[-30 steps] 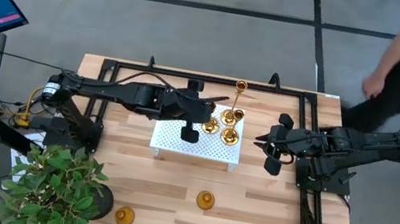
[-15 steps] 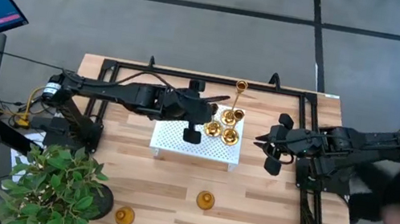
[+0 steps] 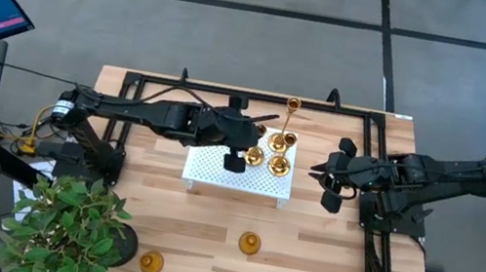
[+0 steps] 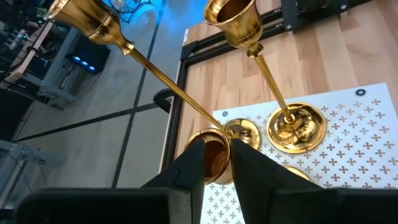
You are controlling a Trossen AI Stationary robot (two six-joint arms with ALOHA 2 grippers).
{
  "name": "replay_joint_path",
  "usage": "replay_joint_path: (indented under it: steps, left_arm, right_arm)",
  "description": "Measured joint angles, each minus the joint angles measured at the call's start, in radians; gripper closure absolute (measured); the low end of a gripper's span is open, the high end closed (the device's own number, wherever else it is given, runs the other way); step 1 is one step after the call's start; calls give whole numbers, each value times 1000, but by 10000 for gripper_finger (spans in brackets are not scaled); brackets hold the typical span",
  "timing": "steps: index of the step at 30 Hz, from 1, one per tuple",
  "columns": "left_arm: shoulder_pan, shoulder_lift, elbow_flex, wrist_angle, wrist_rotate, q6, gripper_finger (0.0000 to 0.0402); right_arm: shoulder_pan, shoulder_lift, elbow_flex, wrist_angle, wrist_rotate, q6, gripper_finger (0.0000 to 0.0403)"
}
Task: Pick & Place candle stick holders
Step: Put the golden candlestick holder on the shelf
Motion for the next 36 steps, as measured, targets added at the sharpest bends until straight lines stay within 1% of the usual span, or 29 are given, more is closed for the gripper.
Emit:
replay_joint_path:
  steps: [11,16,24,31,36]
  left_arm:
    - [-1,0,0,12,-1,2,325]
    - [-7,-4,0,35,-1,32,325]
    - [-26,-23,3,71,-1,34,325]
    - [-80,-61,3,63,-1,30,325]
    - [-140,-81,3,11,-1,-52,340]
  right_arm:
    - [0,0,0,0,0,0,337]
    - [0,0,0,0,0,0,337]
    - [0,0,0,0,0,0,337]
    - [0,0,0,0,0,0,337]
    - [0,0,0,-6,0,7,337]
